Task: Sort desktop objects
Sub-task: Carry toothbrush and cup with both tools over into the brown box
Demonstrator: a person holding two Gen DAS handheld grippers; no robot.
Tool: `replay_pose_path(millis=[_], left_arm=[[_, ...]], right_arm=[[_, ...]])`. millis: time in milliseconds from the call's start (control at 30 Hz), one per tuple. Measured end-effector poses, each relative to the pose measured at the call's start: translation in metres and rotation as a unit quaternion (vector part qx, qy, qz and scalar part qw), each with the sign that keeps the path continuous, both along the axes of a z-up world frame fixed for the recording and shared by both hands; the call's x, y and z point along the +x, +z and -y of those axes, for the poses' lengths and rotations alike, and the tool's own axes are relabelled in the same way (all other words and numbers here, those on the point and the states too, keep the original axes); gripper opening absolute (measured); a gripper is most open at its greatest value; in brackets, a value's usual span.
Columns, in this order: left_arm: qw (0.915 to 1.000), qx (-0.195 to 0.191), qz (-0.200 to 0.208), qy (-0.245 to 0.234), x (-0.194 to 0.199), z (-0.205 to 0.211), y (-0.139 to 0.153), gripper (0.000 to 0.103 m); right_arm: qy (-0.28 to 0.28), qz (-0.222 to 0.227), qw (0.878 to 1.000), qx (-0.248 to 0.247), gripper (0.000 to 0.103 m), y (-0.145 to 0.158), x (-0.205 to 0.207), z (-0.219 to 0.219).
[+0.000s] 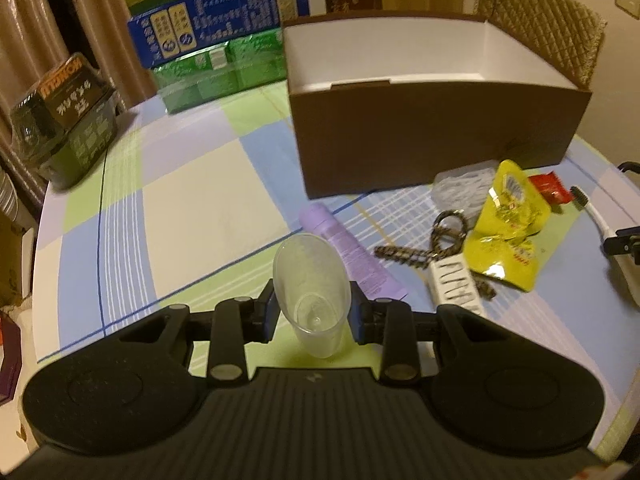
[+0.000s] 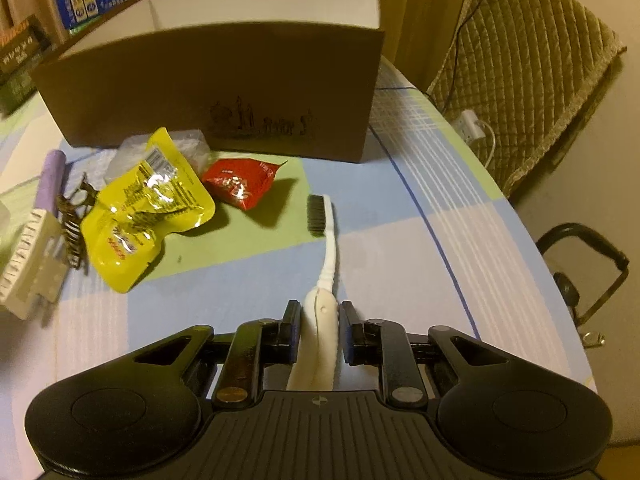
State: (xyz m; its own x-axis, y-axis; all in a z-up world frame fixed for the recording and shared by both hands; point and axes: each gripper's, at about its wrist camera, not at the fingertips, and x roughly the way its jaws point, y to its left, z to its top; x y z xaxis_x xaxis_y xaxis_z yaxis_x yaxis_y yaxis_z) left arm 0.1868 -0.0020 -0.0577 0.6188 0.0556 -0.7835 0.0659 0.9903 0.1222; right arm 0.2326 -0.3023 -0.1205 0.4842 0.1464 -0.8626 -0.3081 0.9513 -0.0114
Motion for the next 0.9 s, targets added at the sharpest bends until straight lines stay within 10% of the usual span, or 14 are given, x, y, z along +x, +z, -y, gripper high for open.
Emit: replay_pose_path(millis=[900], left_arm=[[0.9877, -0.032, 0.125, -0.090, 0.084, 0.069, 0.097, 0.029]], right_arm=[[0.071, 0.084, 0.978, 0.177, 0.017, 0.143, 0.082, -0.040]])
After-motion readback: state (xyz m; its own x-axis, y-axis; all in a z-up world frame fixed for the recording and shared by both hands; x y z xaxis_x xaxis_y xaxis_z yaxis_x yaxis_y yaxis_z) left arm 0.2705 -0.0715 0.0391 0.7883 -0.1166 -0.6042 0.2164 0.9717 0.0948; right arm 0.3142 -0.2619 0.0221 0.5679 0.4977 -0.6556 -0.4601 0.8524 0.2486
